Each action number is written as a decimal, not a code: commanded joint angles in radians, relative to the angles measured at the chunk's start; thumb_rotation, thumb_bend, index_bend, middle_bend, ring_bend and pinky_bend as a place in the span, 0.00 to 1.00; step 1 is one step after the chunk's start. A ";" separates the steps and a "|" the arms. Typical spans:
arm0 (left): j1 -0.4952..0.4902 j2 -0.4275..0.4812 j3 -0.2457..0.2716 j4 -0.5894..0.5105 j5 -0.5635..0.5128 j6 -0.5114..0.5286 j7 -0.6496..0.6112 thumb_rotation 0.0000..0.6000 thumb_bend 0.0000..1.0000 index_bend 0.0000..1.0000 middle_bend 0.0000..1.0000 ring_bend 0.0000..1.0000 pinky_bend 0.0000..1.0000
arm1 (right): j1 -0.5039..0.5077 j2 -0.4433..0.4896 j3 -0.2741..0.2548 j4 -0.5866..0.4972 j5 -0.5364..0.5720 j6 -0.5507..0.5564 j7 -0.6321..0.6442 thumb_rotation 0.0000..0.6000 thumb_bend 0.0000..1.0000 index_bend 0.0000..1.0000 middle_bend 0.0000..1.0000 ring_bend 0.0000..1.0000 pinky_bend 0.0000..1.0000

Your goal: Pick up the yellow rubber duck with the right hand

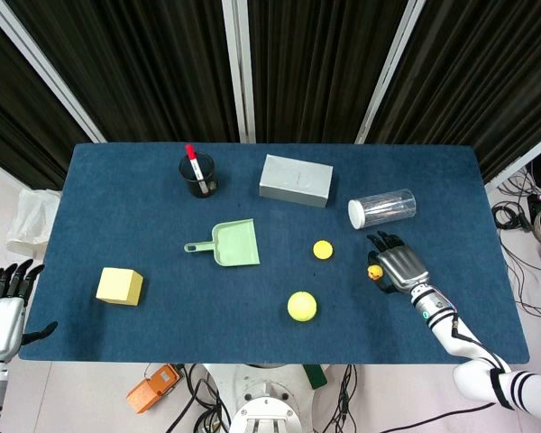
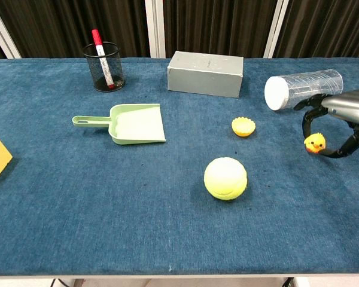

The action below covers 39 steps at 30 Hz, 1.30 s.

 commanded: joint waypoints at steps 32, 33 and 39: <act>-0.001 0.001 -0.005 0.005 -0.018 -0.015 0.001 1.00 0.01 0.12 0.04 0.00 0.00 | 0.280 -0.149 0.086 0.011 0.291 -0.112 -0.316 1.00 0.54 0.48 0.14 0.09 0.17; -0.002 0.001 -0.005 0.005 -0.018 -0.016 0.001 1.00 0.01 0.12 0.04 0.00 0.00 | 0.280 -0.148 0.084 0.010 0.291 -0.112 -0.314 1.00 0.54 0.45 0.14 0.09 0.17; -0.004 0.000 -0.008 0.010 -0.020 -0.019 -0.001 1.00 0.01 0.12 0.04 0.00 0.00 | 0.282 -0.131 0.069 -0.006 0.289 -0.107 -0.303 1.00 0.54 0.34 0.14 0.07 0.17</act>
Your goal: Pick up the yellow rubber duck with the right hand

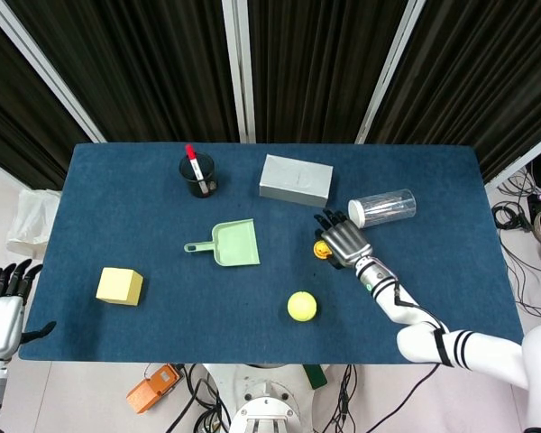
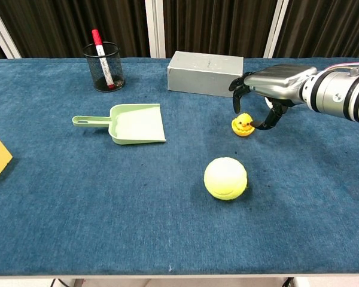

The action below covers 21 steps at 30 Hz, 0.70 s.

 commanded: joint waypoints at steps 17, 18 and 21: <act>-0.011 -0.007 -0.006 0.016 0.005 -0.011 -0.021 1.00 0.01 0.12 0.04 0.00 0.00 | -0.193 0.277 -0.044 -0.266 -0.143 0.333 0.063 1.00 0.42 0.28 0.14 0.07 0.17; -0.013 -0.008 -0.007 0.017 0.005 -0.011 -0.022 1.00 0.01 0.12 0.04 0.00 0.00 | -0.219 0.299 -0.053 -0.283 -0.151 0.361 0.079 1.00 0.36 0.27 0.14 0.07 0.18; -0.017 -0.011 -0.010 0.020 0.008 -0.011 -0.022 1.00 0.01 0.12 0.04 0.00 0.00 | -0.310 0.362 -0.090 -0.317 -0.183 0.454 0.131 1.00 0.25 0.20 0.14 0.07 0.18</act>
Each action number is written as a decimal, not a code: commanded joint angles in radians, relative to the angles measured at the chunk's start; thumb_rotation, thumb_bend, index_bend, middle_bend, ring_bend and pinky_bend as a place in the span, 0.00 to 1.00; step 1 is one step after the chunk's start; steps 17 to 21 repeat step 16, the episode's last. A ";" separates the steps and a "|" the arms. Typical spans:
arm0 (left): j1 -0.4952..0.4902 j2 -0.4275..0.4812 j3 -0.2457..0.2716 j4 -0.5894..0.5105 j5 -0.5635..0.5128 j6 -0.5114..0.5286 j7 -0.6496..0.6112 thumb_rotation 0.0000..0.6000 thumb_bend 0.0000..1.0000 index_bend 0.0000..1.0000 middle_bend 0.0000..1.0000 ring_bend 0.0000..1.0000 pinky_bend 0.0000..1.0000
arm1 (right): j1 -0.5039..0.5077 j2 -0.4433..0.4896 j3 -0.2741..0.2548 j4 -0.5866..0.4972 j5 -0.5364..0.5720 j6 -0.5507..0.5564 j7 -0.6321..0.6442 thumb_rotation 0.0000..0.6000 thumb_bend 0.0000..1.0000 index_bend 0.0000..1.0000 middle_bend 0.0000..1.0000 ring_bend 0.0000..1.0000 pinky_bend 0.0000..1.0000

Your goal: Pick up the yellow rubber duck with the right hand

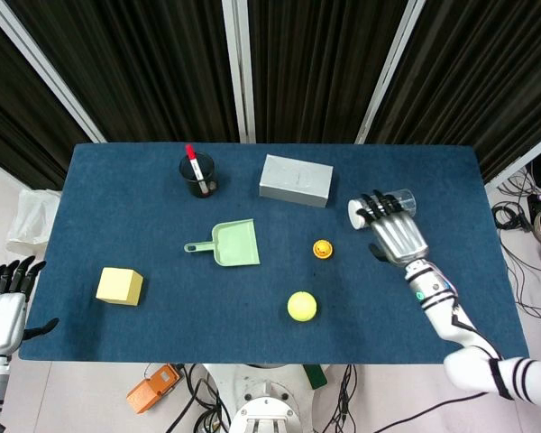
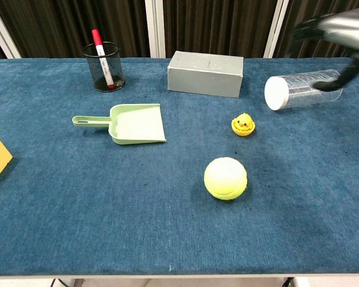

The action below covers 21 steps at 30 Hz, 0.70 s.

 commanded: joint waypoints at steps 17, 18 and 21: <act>-0.022 -0.021 -0.010 0.001 0.025 0.008 0.018 1.00 0.01 0.12 0.04 0.00 0.00 | -0.453 0.116 -0.165 0.059 -0.274 0.452 0.426 1.00 0.23 0.00 0.06 0.00 0.09; -0.022 -0.021 -0.010 0.001 0.025 0.008 0.018 1.00 0.01 0.12 0.04 0.00 0.00 | -0.453 0.116 -0.165 0.059 -0.274 0.452 0.426 1.00 0.23 0.00 0.06 0.00 0.09; -0.022 -0.021 -0.010 0.001 0.025 0.008 0.018 1.00 0.01 0.12 0.04 0.00 0.00 | -0.453 0.116 -0.165 0.059 -0.274 0.452 0.426 1.00 0.23 0.00 0.06 0.00 0.09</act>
